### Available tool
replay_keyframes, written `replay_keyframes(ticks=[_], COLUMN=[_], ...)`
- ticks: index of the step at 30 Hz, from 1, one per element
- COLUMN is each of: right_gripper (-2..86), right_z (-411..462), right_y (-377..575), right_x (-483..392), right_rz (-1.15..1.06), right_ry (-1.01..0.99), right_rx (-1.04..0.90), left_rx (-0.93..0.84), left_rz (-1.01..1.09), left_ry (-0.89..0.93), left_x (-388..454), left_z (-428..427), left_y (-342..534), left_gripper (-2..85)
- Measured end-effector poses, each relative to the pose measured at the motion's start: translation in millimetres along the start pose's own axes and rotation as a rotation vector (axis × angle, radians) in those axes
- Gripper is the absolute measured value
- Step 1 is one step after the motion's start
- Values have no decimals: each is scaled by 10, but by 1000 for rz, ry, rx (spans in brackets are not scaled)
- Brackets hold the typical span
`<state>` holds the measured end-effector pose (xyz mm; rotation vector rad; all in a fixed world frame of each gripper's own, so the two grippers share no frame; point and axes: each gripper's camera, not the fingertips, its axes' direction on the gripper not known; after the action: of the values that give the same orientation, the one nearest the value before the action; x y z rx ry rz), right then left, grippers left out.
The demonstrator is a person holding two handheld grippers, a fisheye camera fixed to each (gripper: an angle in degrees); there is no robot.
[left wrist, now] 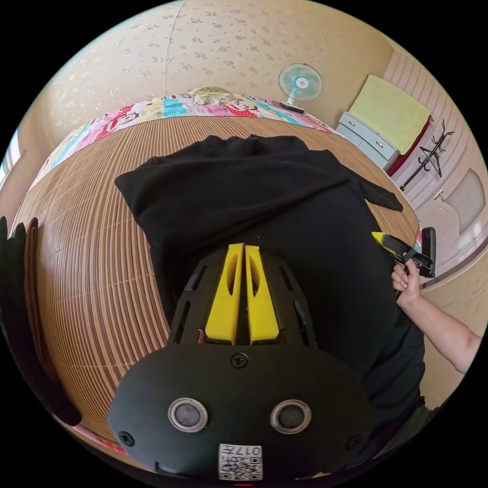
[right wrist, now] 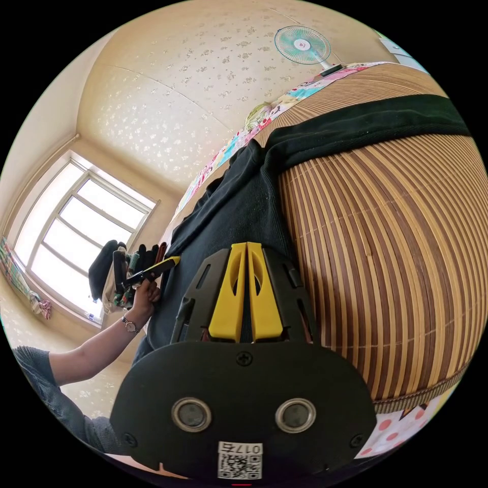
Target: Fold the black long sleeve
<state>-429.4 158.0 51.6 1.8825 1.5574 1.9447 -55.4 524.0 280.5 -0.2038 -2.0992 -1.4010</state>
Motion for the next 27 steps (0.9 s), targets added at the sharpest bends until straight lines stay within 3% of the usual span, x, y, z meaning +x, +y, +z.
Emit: replay_keyframes(ticks=[17,27], right_gripper=[3,4], right_z=[108,146], right_y=[16,33], right_x=[62,97], right_rz=[-1,-2], right_ry=[1,4], right_rx=[1,2], left_rx=[-10,-15], left_rz=[-33,-126], left_ry=[67,274], left_x=[-317,-834], left_z=[-232,-313], left_y=[-160,-254], left_gripper=[-10,-10])
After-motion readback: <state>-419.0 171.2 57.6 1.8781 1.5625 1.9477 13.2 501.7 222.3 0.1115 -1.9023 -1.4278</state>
